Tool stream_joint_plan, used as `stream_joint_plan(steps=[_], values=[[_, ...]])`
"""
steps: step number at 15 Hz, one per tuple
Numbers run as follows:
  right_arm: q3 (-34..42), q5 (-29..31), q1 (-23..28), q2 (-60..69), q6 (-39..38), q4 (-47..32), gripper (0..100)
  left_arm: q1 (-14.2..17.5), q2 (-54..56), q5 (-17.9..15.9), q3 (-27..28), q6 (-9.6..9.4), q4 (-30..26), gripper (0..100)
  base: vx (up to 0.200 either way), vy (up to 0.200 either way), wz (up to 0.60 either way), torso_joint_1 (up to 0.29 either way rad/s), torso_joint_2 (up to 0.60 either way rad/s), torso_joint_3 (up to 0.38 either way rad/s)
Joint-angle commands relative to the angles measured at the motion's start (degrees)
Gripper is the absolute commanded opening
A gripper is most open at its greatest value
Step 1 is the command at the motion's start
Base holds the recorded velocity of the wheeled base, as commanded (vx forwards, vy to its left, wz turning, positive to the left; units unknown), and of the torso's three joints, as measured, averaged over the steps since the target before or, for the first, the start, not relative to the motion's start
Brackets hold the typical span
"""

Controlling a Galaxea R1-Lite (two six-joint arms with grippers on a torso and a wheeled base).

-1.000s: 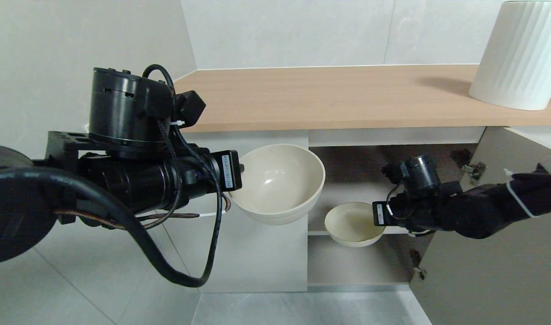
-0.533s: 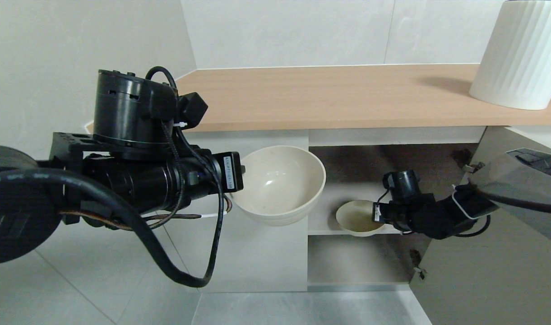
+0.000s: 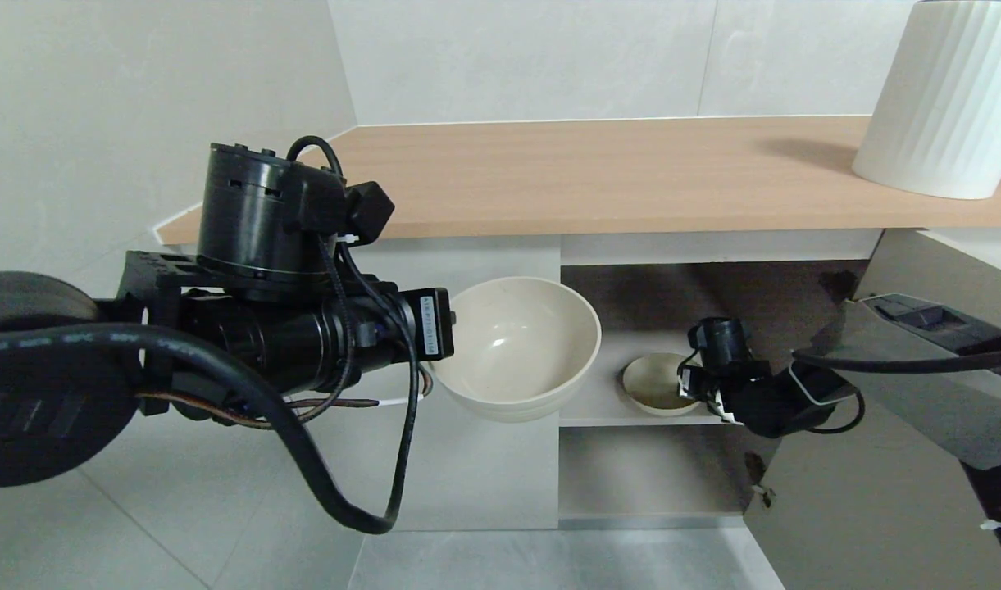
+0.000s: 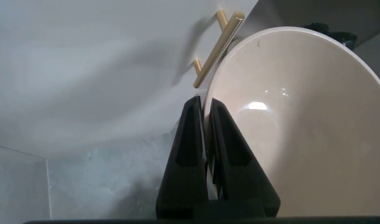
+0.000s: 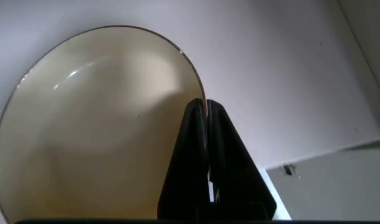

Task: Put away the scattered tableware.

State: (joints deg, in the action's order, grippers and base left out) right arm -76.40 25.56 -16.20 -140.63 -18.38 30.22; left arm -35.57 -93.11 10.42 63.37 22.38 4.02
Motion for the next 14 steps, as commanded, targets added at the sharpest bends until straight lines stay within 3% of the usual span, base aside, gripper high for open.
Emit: stream_joint_plan(steps=[1, 9, 10, 14], values=[[-1.4, 0.2, 0.0, -1.8, 0.0, 0.0, 0, 0.0, -0.3, 0.0, 0.0, 0.03, 0.0, 0, 0.000, 0.000, 0.00, 0.000, 0.00, 0.000], [-5.8, 0.3, 1.0, -3.9, 0.0, 0.1, 0, -0.4, -1.4, 0.1, -0.1, 0.03, 0.0, 0, 0.000, 0.000, 0.00, 0.000, 0.00, 0.000], [-5.9, 0.3, 1.0, -3.9, -0.1, 0.1, 100, -0.4, -1.4, 0.1, -0.1, 0.03, 0.0, 0, 0.000, 0.000, 0.00, 0.000, 0.00, 0.000], [-5.7, 0.2, 1.0, -1.8, -1.7, 0.3, 100, -0.5, -1.6, 0.1, -0.3, 0.03, 0.1, 0, 0.000, 0.000, 0.00, 0.000, 0.00, 0.000]])
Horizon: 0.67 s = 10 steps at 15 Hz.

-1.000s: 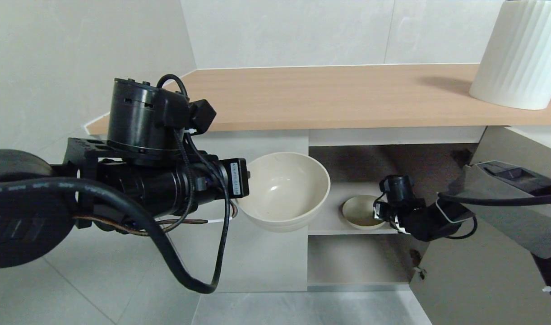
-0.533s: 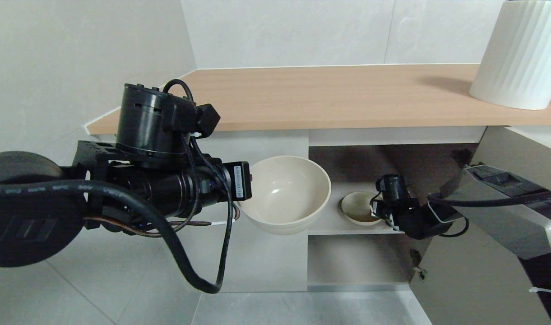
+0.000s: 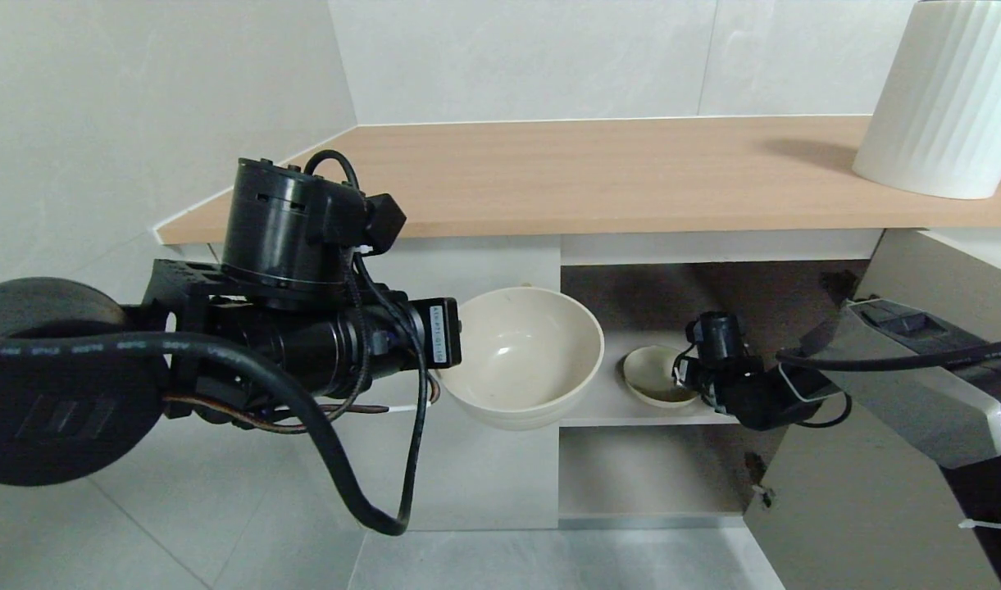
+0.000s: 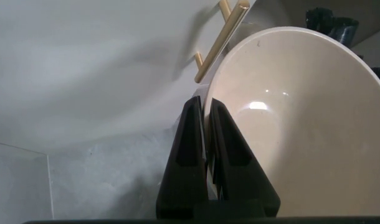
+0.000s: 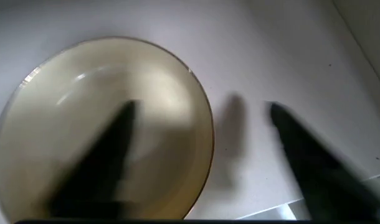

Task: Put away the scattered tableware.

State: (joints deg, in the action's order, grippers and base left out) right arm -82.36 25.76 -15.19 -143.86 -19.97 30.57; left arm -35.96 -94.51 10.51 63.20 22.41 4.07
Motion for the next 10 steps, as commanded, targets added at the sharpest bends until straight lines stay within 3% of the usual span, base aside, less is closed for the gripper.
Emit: stream_joint_plan(steps=[1, 3, 4, 6, 7, 10], values=[[1.6, -0.1, -0.1, 4.6, -0.9, -0.8, 100, -0.3, -0.8, 0.0, -0.3, 0.01, 0.1, 0, 0.000, 0.000, 0.00, 0.000, 0.00, 0.000], [6.9, -2.2, -2.3, 13.4, -1.2, -5.3, 100, -1.3, -1.9, 0.1, -0.5, 0.01, 0.1, 0, 0.000, 0.000, 0.00, 0.000, 0.00, 0.000], [9.7, -6.2, -3.4, 18.3, -1.2, -9.7, 100, -1.7, -2.6, 0.1, -0.9, -0.52, 0.0, 0, 0.000, 0.000, 0.00, 0.000, 0.00, 0.000], [14.4, -17.0, -6.1, 29.2, -1.2, -21.6, 100, -3.0, -5.0, 1.0, -2.3, -3.51, 0.1, 0, 0.000, 0.000, 0.00, 0.000, 0.00, 0.000], [15.6, -20.9, -7.0, 34.2, -1.1, -25.9, 100, -3.9, -6.8, 2.2, -2.5, -4.13, 0.1, 0, 0.000, 0.000, 0.00, 0.000, 0.00, 0.000], [17.7, -24.0, -10.3, 43.8, -0.9, -31.7, 100, -5.8, -13.2, 5.4, -2.4, -3.77, 2.2, 0, 0.000, 0.000, 0.00, 0.000, 0.00, 0.000]])
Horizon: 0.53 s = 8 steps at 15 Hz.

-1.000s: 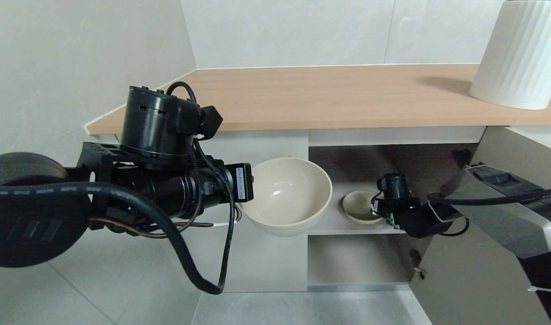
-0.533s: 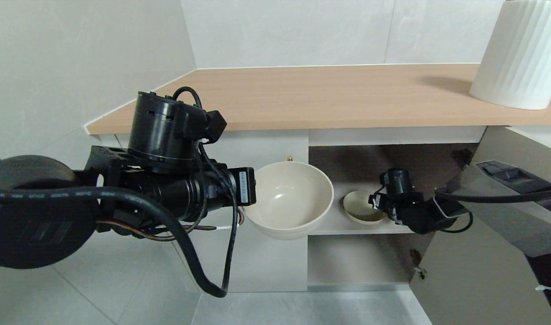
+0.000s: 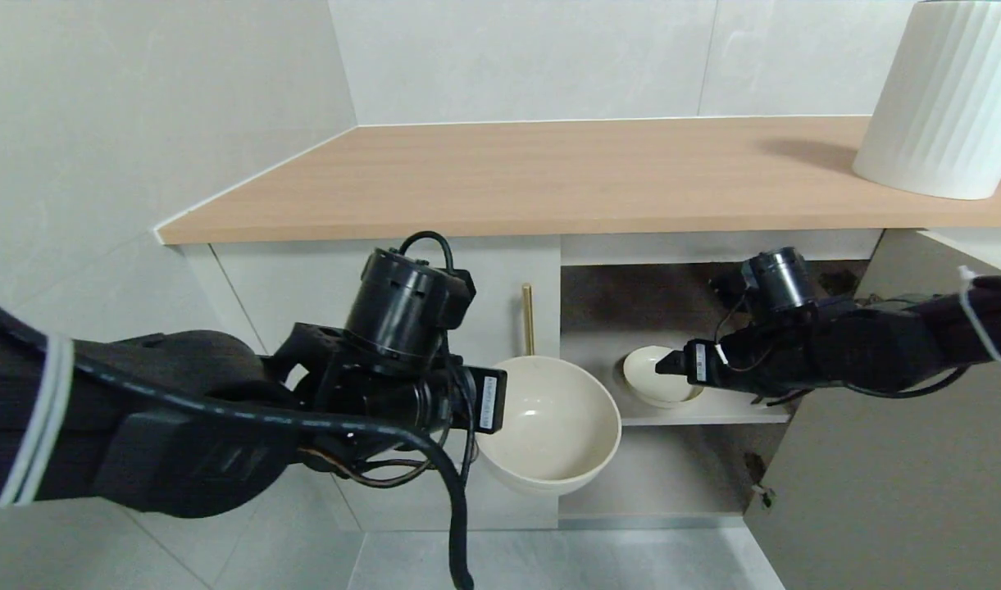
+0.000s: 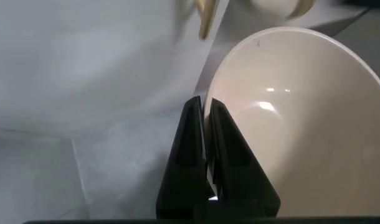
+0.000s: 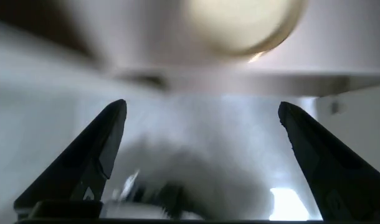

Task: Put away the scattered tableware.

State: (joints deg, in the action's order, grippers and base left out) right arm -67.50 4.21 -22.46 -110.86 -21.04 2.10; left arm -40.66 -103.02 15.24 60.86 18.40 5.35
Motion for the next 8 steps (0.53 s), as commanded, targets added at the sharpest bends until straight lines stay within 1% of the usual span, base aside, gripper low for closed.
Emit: stream_joint_plan(steps=[1, 2, 4, 5, 8], values=[[3.5, -2.4, -4.0, 11.5, 0.2, -3.3, 100, -1.4, -5.6, 0.7, 0.0, 0.33, 2.0, 0, 0.000, 0.000, 0.00, 0.000, 0.00, 0.000], [5.4, -2.5, -6.6, 12.8, 1.7, -3.3, 100, -2.1, -8.0, 0.9, -0.2, 0.50, 4.8, 0, 0.000, 0.000, 0.00, 0.000, 0.00, 0.000], [8.1, -2.5, -9.7, 13.0, 4.8, -3.4, 100, -2.7, -9.1, 1.5, -0.5, 0.50, 5.6, 0, 0.000, 0.000, 0.00, 0.000, 0.00, 0.000], [8.4, -2.5, -11.2, 12.8, 4.9, -3.4, 100, -3.0, -9.3, 1.5, -0.5, 0.50, 5.9, 0, 0.000, 0.000, 0.00, 0.000, 0.00, 0.000], [8.5, -2.5, -12.8, 9.0, 4.6, -3.3, 100, -4.4, -9.2, 2.1, -0.7, 0.59, 6.8, 0, 0.000, 0.000, 0.00, 0.000, 0.00, 0.000]])
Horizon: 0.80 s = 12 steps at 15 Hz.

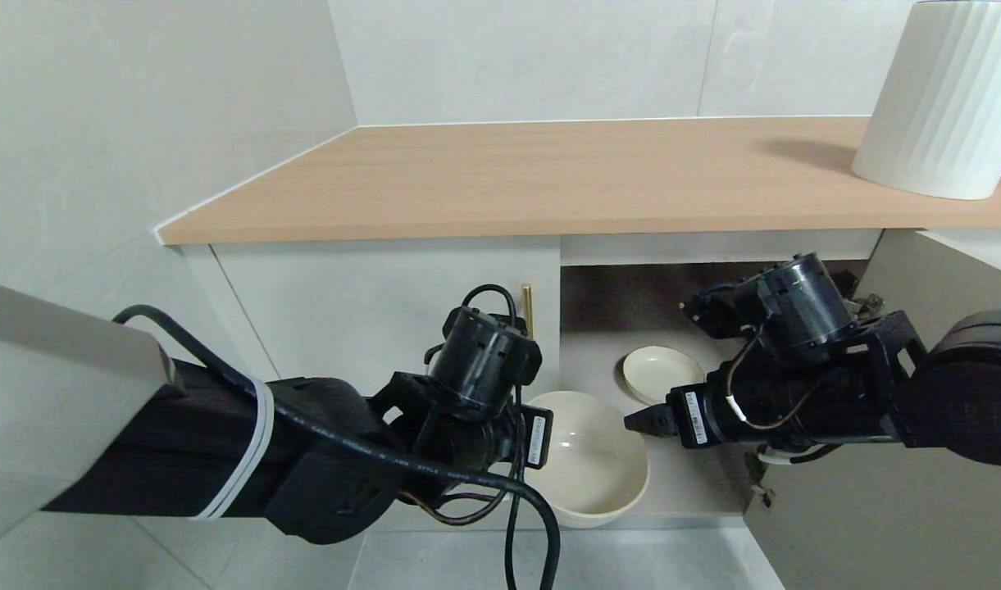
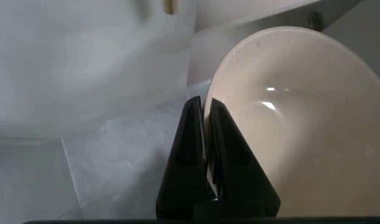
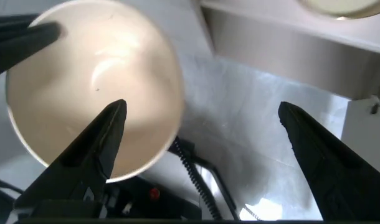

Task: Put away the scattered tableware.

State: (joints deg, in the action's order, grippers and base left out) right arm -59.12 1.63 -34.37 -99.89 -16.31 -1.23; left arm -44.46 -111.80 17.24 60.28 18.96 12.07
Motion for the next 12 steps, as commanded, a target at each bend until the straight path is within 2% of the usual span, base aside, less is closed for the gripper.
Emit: stream_joint_plan(steps=[1, 9, 10, 12], values=[[0.1, 0.0, -0.9, -3.0, -0.1, 0.1, 100, -0.9, -0.3, 0.4, -0.3, 0.03, 0.1, 0, 0.000, 0.000, 0.00, 0.000, 0.00, 0.000], [-1.0, 0.0, -0.9, -8.0, -2.0, 0.7, 100, -1.7, 0.5, 0.6, -0.3, 0.73, 0.2, 0, 0.000, 0.000, 0.00, 0.000, 0.00, 0.000], [-1.2, 0.0, -1.0, -8.4, -2.1, 0.7, 0, -1.7, 0.5, 0.6, -0.3, 0.73, 0.2, 0, 0.000, 0.000, 0.00, 0.000, 0.00, 0.000], [-0.9, 0.0, -1.0, -8.4, -2.1, 1.4, 0, -1.7, 0.4, 0.6, -0.3, 0.73, 0.2, 0, 0.000, 0.000, 0.00, 0.000, 0.00, 0.000]])
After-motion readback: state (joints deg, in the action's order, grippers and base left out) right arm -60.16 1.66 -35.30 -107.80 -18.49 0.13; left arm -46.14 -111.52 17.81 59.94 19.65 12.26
